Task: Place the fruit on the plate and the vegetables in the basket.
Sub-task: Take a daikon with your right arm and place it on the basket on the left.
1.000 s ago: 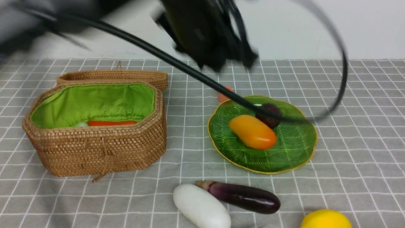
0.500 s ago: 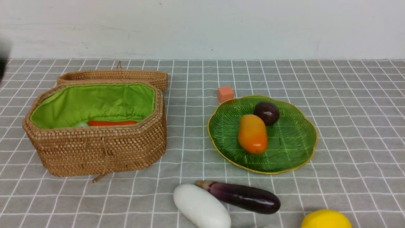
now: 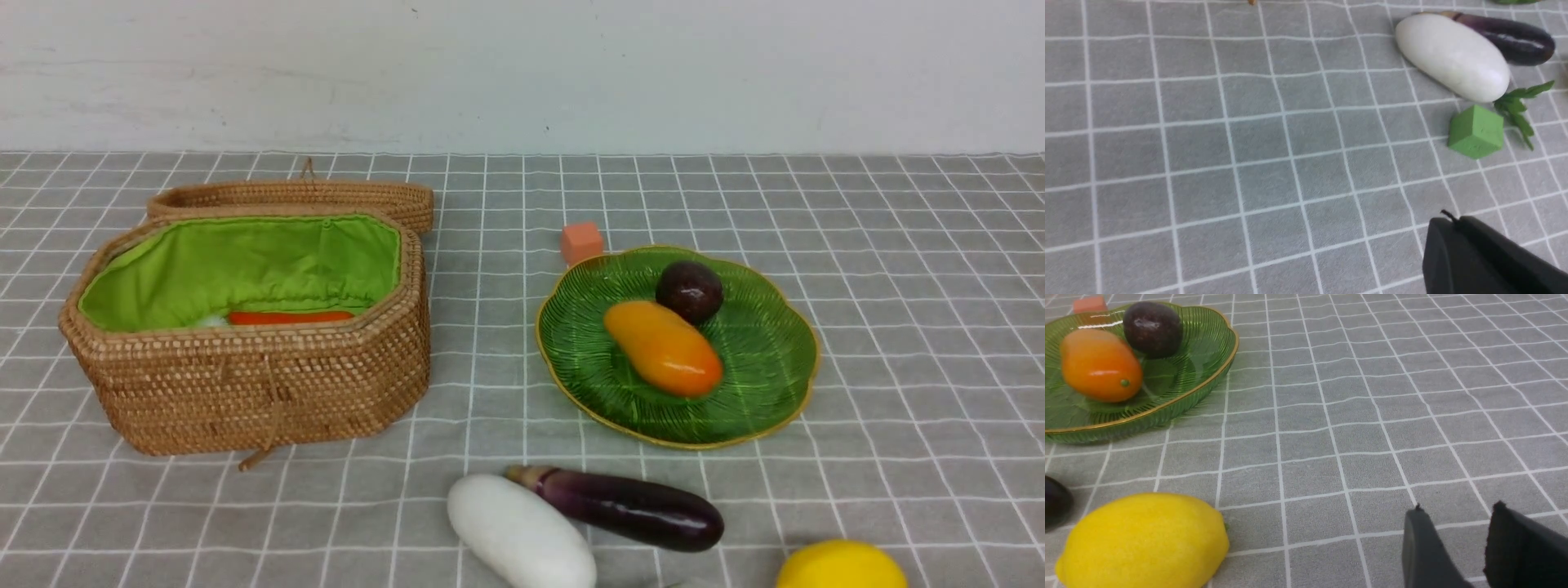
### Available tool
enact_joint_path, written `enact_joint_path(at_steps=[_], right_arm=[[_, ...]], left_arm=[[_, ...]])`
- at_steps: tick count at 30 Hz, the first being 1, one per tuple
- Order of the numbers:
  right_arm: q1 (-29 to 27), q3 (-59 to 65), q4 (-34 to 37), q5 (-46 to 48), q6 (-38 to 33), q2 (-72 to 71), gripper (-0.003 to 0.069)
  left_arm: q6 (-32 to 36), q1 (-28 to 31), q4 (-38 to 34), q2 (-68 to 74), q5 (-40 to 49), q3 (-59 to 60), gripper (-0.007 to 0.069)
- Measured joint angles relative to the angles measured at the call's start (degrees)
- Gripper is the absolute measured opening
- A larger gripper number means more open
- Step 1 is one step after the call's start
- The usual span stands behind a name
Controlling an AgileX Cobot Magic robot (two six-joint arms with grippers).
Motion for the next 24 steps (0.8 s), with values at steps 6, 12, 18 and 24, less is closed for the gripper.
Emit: enact_joint_path(at_steps=[6, 12, 18, 24], right_arm=[[0.00, 0.00, 0.00, 0.00, 0.00, 0.00, 0.0241], [0.00, 0.00, 0.00, 0.00, 0.00, 0.00, 0.0241], [0.00, 0.00, 0.00, 0.00, 0.00, 0.00, 0.0241], [0.00, 0.00, 0.00, 0.00, 0.00, 0.00, 0.0241]], left_arm=[[0.00, 0.00, 0.33, -0.10, -1.06, 0.06, -0.0013], [0.00, 0.00, 2.23, -0.10, -1.43, 0.28, -0.0013], [-1.72, 0.00, 8.64, -0.10, -4.94, 0.35, -0.0013], [1.17, 6.68, 10.18, -1.20, -16.17, 0.35, -0.0013]])
